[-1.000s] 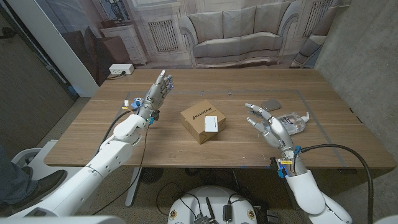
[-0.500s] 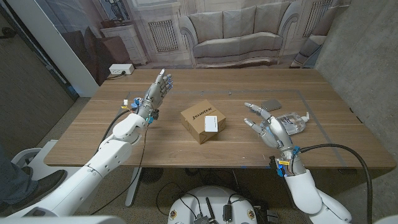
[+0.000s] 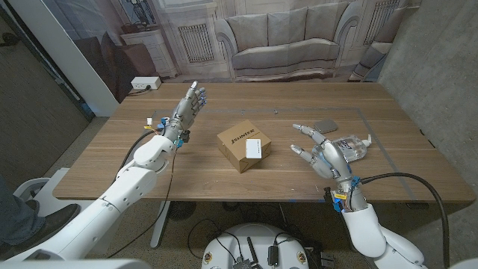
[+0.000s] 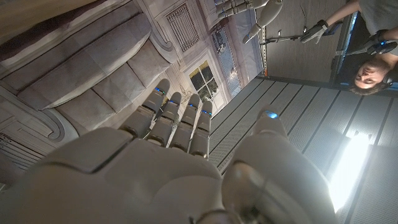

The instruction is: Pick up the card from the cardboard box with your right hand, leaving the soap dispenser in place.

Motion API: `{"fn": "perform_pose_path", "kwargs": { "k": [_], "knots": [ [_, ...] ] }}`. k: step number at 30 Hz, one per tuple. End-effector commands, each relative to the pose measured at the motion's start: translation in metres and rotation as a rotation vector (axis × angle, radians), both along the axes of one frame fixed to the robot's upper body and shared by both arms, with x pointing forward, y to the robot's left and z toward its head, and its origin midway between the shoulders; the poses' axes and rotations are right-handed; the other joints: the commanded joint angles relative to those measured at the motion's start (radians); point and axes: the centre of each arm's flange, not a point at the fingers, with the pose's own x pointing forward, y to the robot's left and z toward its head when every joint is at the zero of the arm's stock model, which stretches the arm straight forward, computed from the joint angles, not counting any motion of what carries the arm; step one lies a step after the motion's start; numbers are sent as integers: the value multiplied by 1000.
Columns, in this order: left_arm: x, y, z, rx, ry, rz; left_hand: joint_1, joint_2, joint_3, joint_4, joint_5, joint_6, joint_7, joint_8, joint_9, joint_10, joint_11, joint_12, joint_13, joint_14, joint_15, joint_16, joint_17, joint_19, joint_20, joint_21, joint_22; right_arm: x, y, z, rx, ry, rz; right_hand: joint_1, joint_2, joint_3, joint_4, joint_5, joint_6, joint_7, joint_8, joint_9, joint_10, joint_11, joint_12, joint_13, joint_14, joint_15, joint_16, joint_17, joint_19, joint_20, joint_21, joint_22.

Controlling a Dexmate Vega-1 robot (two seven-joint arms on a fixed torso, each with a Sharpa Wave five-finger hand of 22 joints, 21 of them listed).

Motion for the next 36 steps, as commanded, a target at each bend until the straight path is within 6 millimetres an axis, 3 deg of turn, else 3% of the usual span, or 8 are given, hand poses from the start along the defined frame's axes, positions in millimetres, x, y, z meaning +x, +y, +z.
{"fn": "perform_pose_path", "kwargs": {
  "k": [1, 24, 28, 36],
  "knots": [
    [-5, 4, 1, 3, 2, 11, 2, 4, -7, 6, -6, 10, 4, 1, 2, 4, 0, -2, 2, 7, -5, 0, 2, -2, -66, -1, 2, -2, 3, -1, -27, -36, -47, 35, -8, 9, -8, 15, 7, -14, 2, 6, 10, -12, 4, 2, 9, -92, -3, 3, 5, -71, -6, 2],
    [-8, 2, 10, 21, -20, 17, -2, 8, -11, 9, -7, 12, 1, 0, 3, 4, -3, -3, 2, 7, -6, 0, 2, -5, -62, -2, 3, -9, 6, -9, -53, -55, -109, 165, -1, 50, -9, 43, -7, -40, -6, 9, 19, -43, 5, 9, 15, -102, -5, 6, 0, -68, -30, 4],
    [-10, 1, 10, 24, -26, 18, -2, 9, -12, 10, -7, 13, 1, 0, 3, 4, -3, -4, 2, 7, -6, 0, 2, -5, -61, -2, 3, -9, 6, -10, -70, -61, -124, 183, -3, 54, -5, 45, 4, -57, -2, 11, 11, -68, 2, 11, 14, -102, -6, 8, -4, -69, -36, 5],
    [-12, 0, 9, 19, -28, 19, -2, 10, -13, 11, -8, 13, 1, 0, 3, 5, -3, -4, 2, 7, -6, 0, 2, -6, -60, -2, 3, -9, 7, -11, -110, -68, -152, 205, -4, 60, -5, 48, -1, -64, -5, 12, 1, -81, -3, 12, 13, -105, -7, 9, -8, -68, -40, 5]
  ]
}}
